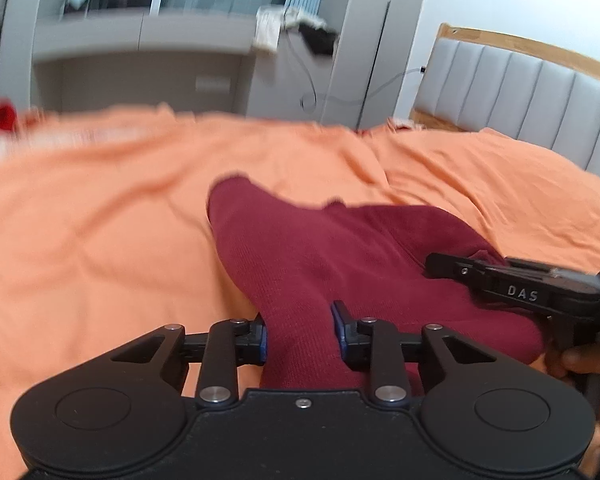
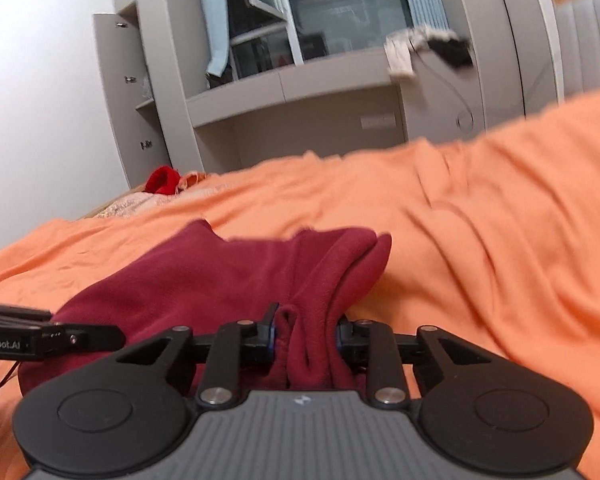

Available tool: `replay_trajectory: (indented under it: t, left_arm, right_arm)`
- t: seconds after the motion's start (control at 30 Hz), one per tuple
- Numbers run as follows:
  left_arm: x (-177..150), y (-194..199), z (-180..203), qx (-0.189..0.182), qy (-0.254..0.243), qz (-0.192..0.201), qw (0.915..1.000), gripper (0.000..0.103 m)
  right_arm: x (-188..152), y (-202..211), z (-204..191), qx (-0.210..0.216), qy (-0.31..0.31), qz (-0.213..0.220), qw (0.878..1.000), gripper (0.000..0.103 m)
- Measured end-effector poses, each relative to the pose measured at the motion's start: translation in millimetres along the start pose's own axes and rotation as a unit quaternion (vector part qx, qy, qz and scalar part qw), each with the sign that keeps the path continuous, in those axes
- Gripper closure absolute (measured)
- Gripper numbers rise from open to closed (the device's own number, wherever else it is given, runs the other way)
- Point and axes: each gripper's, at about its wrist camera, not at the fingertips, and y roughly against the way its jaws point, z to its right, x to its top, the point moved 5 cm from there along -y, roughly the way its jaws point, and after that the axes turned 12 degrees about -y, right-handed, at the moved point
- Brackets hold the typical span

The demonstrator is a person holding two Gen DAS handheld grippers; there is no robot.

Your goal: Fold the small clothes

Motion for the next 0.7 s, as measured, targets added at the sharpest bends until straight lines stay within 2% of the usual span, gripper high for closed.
replay_trajectory:
  t: [0.07,0.2,0.33,0.43,0.53,0.63,0.7]
  left_arm:
    - [7,10,-5,0.021,-0.013,0.015,0.9996,0.072]
    - [15,30,-31,0.059,0.000,0.040,0.9974,0.073]
    - [17,45,-61,0.119,0.003,0.050,0.9916,0.072]
    - [11,53,-88,0.148,0.027,0.041,0.9877,0.072]
    - [-2,53,-110,0.163,0.045,0.018,0.9855,0.072]
    - [-21,48,-124,0.165,0.057,-0.024,0.9844,0.070]
    - [-29,45,-126,0.163,0.051,-0.040,0.9844,0.067]
  right_arm:
    - [4,0,-15,0.008,0.010,0.016,1.000,0.077]
    - [12,-11,-54,0.026,0.055,0.053,0.997,0.077]
    - [19,-39,-95,0.057,0.083,0.054,0.993,0.077]
    - [18,-62,-127,0.074,0.109,0.052,0.990,0.077]
    - [7,-83,-150,0.078,0.122,0.032,0.989,0.077]
    - [-13,-101,-161,0.069,0.139,-0.001,0.988,0.077]
    - [-27,-109,-163,0.048,0.160,-0.016,0.986,0.076]
